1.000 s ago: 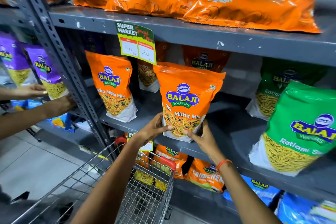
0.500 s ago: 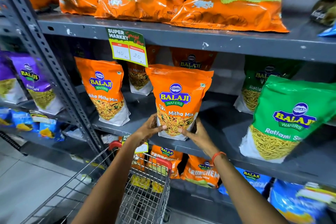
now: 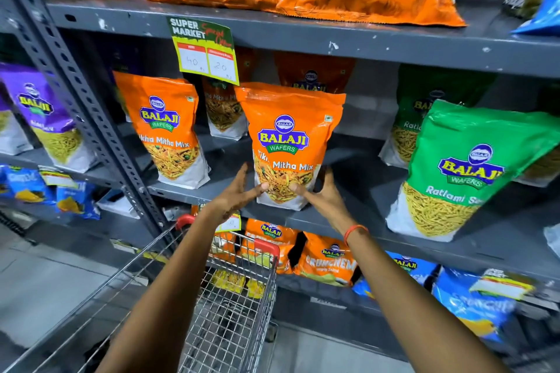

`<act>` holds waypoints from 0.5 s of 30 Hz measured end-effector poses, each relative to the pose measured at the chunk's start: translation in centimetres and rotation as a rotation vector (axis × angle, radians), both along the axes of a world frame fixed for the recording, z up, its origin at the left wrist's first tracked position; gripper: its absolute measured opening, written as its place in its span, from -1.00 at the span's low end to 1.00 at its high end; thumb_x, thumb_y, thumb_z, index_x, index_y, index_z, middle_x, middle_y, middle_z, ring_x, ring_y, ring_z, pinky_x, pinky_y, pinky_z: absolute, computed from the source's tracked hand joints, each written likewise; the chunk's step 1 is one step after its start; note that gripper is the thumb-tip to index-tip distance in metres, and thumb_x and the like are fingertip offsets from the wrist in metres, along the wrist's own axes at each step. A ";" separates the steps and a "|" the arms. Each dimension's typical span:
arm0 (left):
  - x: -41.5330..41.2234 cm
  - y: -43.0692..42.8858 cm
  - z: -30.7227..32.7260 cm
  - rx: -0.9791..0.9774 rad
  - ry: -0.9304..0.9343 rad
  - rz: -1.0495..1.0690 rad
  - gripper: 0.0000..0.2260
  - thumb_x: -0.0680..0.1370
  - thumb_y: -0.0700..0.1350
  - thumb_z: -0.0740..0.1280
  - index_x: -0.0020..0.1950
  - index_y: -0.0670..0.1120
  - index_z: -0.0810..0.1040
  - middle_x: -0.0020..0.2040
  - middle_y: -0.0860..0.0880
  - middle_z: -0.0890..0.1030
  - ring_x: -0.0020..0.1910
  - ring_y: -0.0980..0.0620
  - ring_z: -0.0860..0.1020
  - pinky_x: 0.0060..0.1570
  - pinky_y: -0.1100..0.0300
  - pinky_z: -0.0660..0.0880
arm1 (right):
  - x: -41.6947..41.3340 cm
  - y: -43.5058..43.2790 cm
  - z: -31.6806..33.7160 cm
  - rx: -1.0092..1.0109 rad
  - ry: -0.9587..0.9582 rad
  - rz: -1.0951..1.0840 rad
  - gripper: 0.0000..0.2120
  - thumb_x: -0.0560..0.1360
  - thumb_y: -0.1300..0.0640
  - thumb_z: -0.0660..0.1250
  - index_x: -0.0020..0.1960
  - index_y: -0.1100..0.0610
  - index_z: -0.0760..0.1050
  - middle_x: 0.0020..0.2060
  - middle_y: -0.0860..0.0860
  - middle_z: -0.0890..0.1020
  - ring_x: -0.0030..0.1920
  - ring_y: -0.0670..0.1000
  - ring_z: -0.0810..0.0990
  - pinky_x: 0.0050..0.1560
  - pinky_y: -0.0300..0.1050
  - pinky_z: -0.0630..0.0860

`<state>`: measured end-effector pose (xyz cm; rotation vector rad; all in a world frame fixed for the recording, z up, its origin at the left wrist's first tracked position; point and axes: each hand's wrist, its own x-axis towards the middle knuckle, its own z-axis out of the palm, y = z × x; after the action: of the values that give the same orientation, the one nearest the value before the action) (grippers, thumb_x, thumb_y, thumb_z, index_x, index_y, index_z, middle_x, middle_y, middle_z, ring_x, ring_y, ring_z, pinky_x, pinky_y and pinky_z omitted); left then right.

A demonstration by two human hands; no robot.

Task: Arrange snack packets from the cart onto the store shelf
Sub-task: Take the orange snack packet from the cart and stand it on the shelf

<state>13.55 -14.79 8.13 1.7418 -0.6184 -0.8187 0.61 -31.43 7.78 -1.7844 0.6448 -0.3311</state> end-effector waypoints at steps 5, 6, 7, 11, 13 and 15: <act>-5.0 -0.7 2.1 -0.022 -0.534 0.280 -0.17 0.45 0.30 0.17 0.49 0.01 -0.25 0.56 -0.03 -0.20 0.52 0.03 -0.18 0.48 -0.08 -0.15 | -2.3 2.4 2.0 -0.417 -0.283 -0.283 -0.33 0.51 -0.15 0.16 0.47 0.18 0.09 0.40 0.20 0.35 0.41 0.14 0.32 0.41 0.07 0.31; -6.5 -1.2 2.7 -0.078 -0.650 0.310 -0.23 0.48 0.26 0.14 0.50 -0.01 -0.22 0.56 -0.02 -0.16 0.52 0.07 -0.18 0.47 -0.02 -0.19 | -3.1 2.6 2.7 -0.497 -0.365 -0.323 -0.42 0.53 -0.11 0.14 0.44 0.18 0.16 0.30 0.19 0.44 0.32 0.12 0.39 0.34 -0.02 0.35; -8.2 -1.8 3.5 -0.130 -0.730 0.326 -0.29 0.52 0.20 0.12 0.50 -0.01 -0.19 0.56 -0.01 -0.12 0.52 0.09 -0.16 0.47 0.05 -0.20 | -3.9 2.6 3.2 -0.550 -0.436 -0.349 -0.49 0.54 -0.05 0.13 0.41 0.18 0.22 0.22 0.18 0.48 0.25 0.10 0.43 0.28 -0.07 0.36; -14.6 -5.6 5.8 -0.303 -0.911 0.253 -0.45 0.59 0.02 0.12 0.50 -0.01 -0.04 0.54 0.02 0.04 0.53 0.11 0.01 0.50 0.25 -0.05 | -8.1 0.8 5.5 -0.720 -0.598 -0.420 -0.64 0.56 0.13 0.15 0.31 0.23 0.33 0.17 0.20 0.48 0.20 0.13 0.44 0.27 0.01 0.39; -17.0 -8.3 5.8 -0.350 -0.959 0.222 -0.49 0.58 -0.04 0.13 0.49 -0.06 0.05 0.53 -0.07 0.16 0.51 0.07 0.11 0.51 0.12 0.09 | -10.8 -1.0 6.0 -0.785 -0.630 -0.471 -0.66 0.55 0.17 0.15 0.28 0.27 0.36 0.18 0.24 0.48 0.23 0.10 0.39 0.34 -0.09 0.32; -19.7 -11.5 5.7 -0.386 -0.927 0.186 -0.51 0.58 -0.09 0.14 0.48 -0.09 0.09 0.51 -0.09 0.21 0.50 0.09 0.14 0.51 0.14 0.06 | -14.0 -3.5 6.5 -0.830 -0.649 -0.539 -0.69 0.53 0.21 0.17 0.25 0.30 0.39 0.16 0.27 0.49 0.23 0.09 0.37 0.37 -0.22 0.23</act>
<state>-6.13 -26.29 13.81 1.7159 -1.1064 0.2870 -13.39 -34.90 14.26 -2.0462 0.5282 -1.6609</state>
